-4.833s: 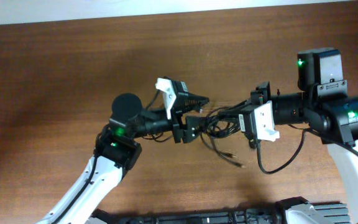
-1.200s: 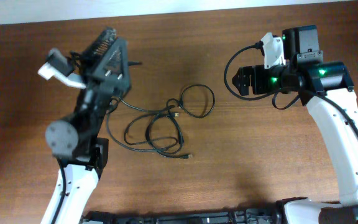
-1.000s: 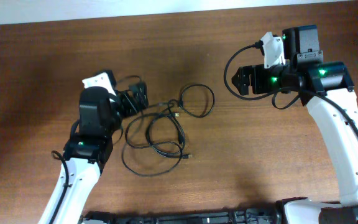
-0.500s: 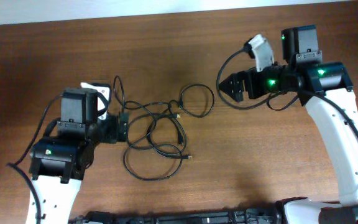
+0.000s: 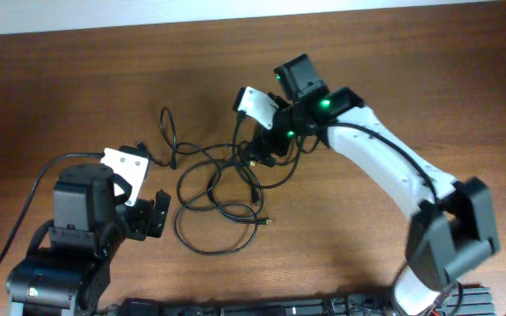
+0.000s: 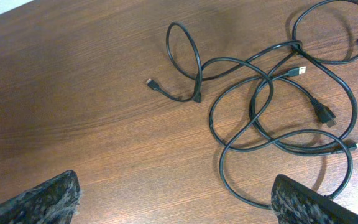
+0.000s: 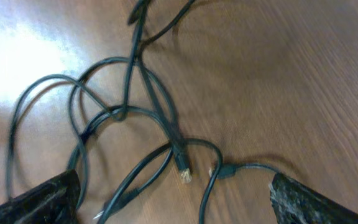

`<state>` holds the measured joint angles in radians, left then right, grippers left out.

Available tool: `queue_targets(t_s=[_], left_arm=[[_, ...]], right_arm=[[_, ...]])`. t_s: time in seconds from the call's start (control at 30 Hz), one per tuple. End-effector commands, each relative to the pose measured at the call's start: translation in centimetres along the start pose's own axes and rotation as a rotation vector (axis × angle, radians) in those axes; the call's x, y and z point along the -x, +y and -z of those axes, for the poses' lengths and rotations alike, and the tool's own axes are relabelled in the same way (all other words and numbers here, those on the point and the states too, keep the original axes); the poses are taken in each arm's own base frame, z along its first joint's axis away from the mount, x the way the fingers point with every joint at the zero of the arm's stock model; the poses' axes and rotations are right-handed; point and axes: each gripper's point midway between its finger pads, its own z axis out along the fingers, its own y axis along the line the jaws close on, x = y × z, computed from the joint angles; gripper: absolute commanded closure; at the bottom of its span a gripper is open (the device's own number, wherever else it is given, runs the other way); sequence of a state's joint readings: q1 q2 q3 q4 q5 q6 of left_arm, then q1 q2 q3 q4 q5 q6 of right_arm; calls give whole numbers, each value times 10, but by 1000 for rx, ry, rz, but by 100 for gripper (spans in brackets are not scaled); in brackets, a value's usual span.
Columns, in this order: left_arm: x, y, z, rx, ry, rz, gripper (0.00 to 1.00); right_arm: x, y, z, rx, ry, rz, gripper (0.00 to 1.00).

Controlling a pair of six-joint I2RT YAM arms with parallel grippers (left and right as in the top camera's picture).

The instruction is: Untangle cables

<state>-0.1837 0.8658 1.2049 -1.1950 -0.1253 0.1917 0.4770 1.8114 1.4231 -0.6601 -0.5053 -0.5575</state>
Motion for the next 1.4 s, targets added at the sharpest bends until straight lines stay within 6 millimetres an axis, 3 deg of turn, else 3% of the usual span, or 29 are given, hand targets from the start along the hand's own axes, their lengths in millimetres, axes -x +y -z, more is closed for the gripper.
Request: queue_targets(t_s=[0.0, 0.1, 0.13, 0.17, 0.2, 0.23, 0.27, 0.33, 0.4, 0.5, 0.57, 0.63, 0.67, 0.7, 0.73, 0.8, 0.9, 0.97, 1.03, 1.07, 1.1, 1.17, 1.23, 1.37], left_arm=[[4, 4, 5, 16, -17, -10, 1], [4, 4, 5, 16, -15, -11, 1], [3, 4, 5, 16, -12, -11, 1], [3, 4, 5, 16, -12, -11, 1], [3, 4, 5, 16, -12, -11, 1], [3, 4, 5, 15, -12, -11, 1], [3, 4, 5, 16, -12, -11, 1], [3, 4, 5, 16, -12, -11, 1], [3, 4, 5, 16, -12, -11, 1], [3, 4, 5, 16, -12, -11, 1], [3, 4, 5, 16, -12, -11, 1], [3, 4, 5, 16, -12, -11, 1], [3, 4, 5, 16, -12, -11, 1], [3, 4, 5, 16, -12, -11, 1], [3, 4, 5, 16, -12, -11, 1], [3, 4, 5, 16, -12, -11, 1], [3, 4, 5, 15, -11, -11, 1], [3, 4, 5, 15, -11, -11, 1], [3, 4, 5, 15, -11, -12, 1], [3, 4, 5, 15, -11, -11, 1], [3, 4, 5, 15, -11, -11, 1], [3, 4, 5, 15, -11, -11, 1], [3, 4, 5, 15, -11, -11, 1], [3, 4, 5, 15, -11, -12, 1]], right_arm=[[1, 5, -38, 31, 6, 156, 14], [2, 9, -74, 50, -7, 230, 25], [-1, 11, -83, 59, -3, 235, 38], [-2, 14, -91, 69, 1, 241, 66], [-2, 17, -92, 73, 2, 244, 84], [-2, 18, -92, 76, 3, 245, 96], [0, 22, -91, 89, -2, 233, 96], [18, 32, -64, 93, -40, 245, 96], [54, 29, -12, -4, -112, 294, 96], [132, 3, 145, -445, -314, 395, 96], [168, 12, 249, -681, -512, 452, 96], [190, 43, 354, -879, -747, 531, 96], [195, 52, 391, -970, -825, 548, 96], [193, 48, 416, -1073, -851, 522, 96], [182, 28, 436, -1208, -818, 441, 96], [130, -34, 464, -1488, -619, 190, 96], [2, -117, 493, -1773, -155, -185, 96], [-86, -141, 516, -1849, -71, -506, 96], [-154, -144, 530, -1887, -95, -792, 96], [-203, -142, 530, -1858, -127, -1000, 96], [-239, -141, 525, -1800, -182, -1169, 96], [-289, -135, 512, -1717, -257, -1438, 96], [-336, -120, 500, -1696, -197, -1652, 96], [-403, -105, 475, -1638, -79, -1927, 96]])
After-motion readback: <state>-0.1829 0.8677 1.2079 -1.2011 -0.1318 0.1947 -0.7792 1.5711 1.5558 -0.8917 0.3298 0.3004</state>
